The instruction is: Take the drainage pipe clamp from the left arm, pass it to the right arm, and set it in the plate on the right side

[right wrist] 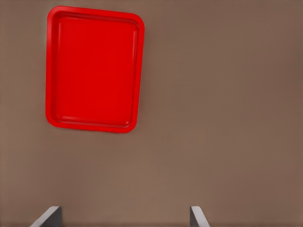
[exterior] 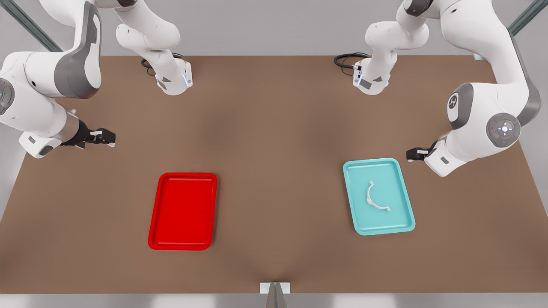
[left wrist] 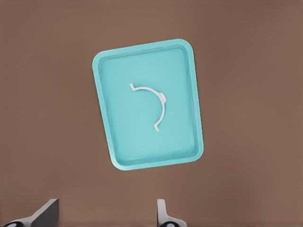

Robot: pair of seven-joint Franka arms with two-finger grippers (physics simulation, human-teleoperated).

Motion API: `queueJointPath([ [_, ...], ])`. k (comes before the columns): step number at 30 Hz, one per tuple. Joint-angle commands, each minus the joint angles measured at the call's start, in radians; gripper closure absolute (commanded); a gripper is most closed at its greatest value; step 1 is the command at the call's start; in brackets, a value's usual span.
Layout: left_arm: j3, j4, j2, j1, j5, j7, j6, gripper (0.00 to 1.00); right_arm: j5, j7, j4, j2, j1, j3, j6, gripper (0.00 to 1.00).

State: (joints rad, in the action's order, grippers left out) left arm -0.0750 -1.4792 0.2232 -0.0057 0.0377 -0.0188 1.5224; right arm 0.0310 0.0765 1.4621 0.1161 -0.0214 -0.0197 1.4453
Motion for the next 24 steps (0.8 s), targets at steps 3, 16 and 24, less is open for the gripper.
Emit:
queueJointPath([
  [3, 0.0, -0.001, 0.018, -0.002, 0.002, -0.016, -0.001, 0.0, 0.0, 0.005, 0.0, -0.001, 0.0, -0.002, 0.0, 0.0],
  [16, 0.038, 0.106, 0.542, -0.063, 0.004, -0.842, 0.504, 0.0, 0.0, 0.005, 0.009, -0.001, 0.0, -0.002, 0.003, 0.0],
  [24, 0.038, -0.032, 0.535, -0.073, 0.008, -1.388, 0.68, 0.0, 0.0, 0.005, 0.014, -0.001, 0.0, 0.0, 0.004, 0.0],
])
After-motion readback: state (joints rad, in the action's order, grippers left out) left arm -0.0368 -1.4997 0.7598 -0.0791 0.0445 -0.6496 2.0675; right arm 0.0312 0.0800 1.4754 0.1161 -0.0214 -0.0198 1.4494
